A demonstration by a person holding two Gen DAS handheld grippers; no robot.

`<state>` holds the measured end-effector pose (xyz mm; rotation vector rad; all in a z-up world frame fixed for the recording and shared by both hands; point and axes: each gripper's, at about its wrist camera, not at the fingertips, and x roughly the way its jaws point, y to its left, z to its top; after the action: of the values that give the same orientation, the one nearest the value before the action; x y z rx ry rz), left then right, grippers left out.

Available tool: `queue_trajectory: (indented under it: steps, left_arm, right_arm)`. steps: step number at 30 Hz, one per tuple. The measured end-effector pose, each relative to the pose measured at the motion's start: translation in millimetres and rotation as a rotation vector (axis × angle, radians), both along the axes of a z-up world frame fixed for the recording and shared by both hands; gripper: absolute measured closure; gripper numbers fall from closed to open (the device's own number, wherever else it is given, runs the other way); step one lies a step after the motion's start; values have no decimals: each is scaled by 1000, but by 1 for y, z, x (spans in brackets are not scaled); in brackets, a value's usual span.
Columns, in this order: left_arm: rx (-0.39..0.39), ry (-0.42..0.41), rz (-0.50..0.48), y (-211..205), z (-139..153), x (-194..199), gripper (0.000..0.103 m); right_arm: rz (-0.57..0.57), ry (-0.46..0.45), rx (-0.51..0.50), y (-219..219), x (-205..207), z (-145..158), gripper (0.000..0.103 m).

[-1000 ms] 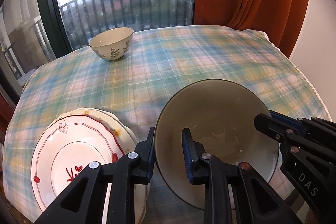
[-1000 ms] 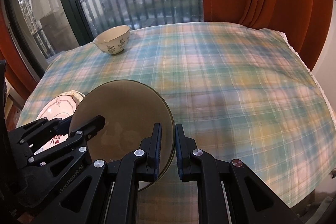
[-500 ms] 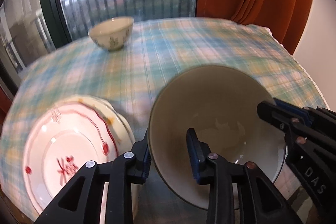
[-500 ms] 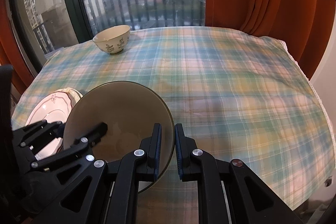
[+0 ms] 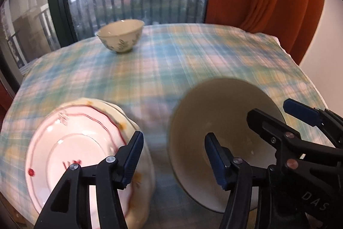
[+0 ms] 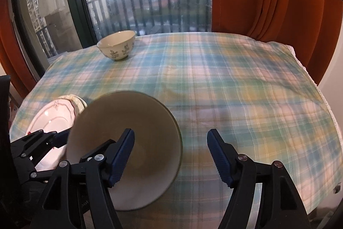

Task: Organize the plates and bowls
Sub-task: 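Move both grippers to the last cream bowl on the cloth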

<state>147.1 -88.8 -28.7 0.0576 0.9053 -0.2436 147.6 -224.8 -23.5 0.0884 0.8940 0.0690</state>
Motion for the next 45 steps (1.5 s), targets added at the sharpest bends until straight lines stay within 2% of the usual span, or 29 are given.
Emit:
queue_trajectory:
  steps: [5,11,15,26,38,43,45]
  left_arm:
    - [18,-65,33,13,18,9,40]
    - [-12,-60,8,21,27,21,38]
    - [5,-127,33,28,43,25,38]
    - [37,-181,129,56,65,66,38]
    - [52,-205,201,73,73,123,38]
    - [105,-207,248,70,71,154,38]
    - [81,-191,251,74,71,166,38]
  right_arm:
    - [11,-19,11,9,13,12,30]
    - [46,-59,-5,28,28,26,30]
    - [75,-80,18,37,38,37,30]
    - [101,-123,13,63,85,60,29]
    - [129,-154,-17,82,148,70,29]
    - [144,-148,-39,91,176,69,29]
    - [150,-145,-30,95,187,69,29]
